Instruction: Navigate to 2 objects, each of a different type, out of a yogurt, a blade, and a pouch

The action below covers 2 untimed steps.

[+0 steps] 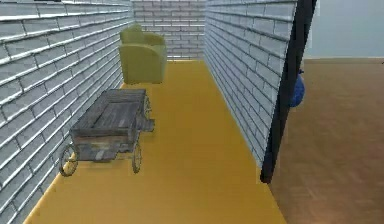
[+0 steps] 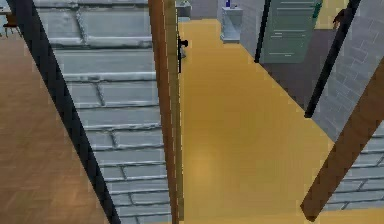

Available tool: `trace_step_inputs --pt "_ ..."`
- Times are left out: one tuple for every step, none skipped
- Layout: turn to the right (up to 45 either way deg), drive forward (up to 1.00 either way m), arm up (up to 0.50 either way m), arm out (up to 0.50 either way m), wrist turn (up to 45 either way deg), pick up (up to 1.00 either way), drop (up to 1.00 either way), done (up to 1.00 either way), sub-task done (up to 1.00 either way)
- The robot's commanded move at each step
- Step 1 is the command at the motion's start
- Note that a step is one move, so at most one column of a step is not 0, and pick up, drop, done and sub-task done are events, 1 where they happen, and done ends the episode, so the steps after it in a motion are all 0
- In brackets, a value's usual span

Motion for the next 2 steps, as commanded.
trace_step_inputs --pt "6.0 0.00 0.00 0.00 0.0 0.00 0.00 0.00 0.00" --pt "0.0 0.65 0.00 0.00 0.0 0.00 0.00 0.00 0.00"
